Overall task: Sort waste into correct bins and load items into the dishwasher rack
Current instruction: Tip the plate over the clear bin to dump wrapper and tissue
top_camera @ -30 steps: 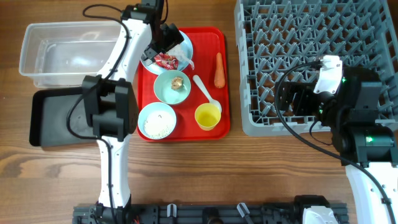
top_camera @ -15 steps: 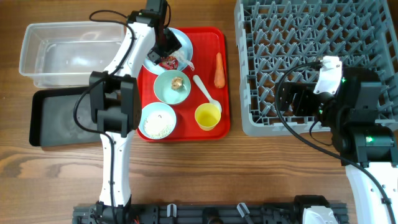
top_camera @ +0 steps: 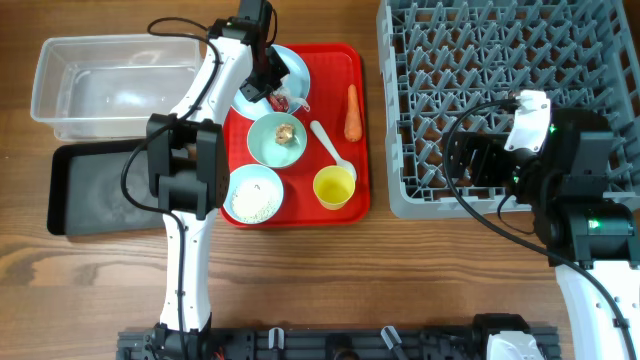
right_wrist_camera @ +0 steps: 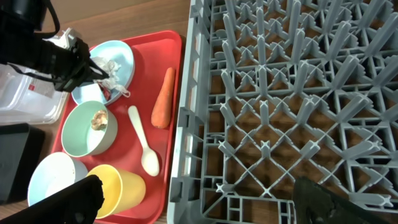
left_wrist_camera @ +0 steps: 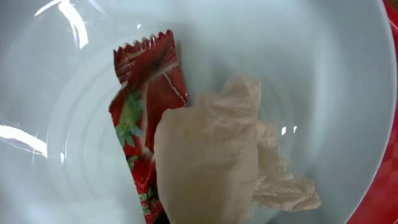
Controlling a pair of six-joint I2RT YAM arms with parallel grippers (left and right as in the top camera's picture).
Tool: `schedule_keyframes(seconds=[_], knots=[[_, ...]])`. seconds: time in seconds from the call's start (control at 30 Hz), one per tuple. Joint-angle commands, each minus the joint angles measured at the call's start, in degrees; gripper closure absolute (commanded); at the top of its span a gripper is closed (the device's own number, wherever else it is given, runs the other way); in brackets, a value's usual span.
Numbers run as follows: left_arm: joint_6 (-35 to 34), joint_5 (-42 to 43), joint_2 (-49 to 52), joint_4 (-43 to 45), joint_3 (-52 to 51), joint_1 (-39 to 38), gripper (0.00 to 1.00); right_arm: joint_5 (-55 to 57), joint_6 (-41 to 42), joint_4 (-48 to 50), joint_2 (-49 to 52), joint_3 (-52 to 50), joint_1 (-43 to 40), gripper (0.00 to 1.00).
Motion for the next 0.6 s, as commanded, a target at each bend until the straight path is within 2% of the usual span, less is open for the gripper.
schedule_keyframes(seconds=[0.0, 0.2, 0.3, 0.47, 0.57], knots=[[6.60, 1.79, -6.05, -1.20, 1.86, 0.07, 0.96, -0.96, 0.81, 0.37, 0.28, 1.33, 0.22, 0.00], [8.41, 0.70, -17.73, -6.93, 5.44, 0.98, 0.96, -0.96, 3.32, 1.88, 0.28, 1.33, 0.22, 0.00], [8.28, -7.13, -23.82, -10.45, 5.44, 2.91, 0.96, -0.96, 3.43, 2.08, 0.28, 1.33, 0.22, 0.00], [5.57, -20.28, -27.28, -16.50, 5.44, 8.74, 0.96, -0.96, 3.41, 2.12, 0.28, 1.33, 0.22, 0.00], [2.27, -21.31, -26.21, -17.05, 5.16, 13.55, 0.96, -0.96, 3.39, 2.10, 0.28, 1.33, 0.22, 0.00]])
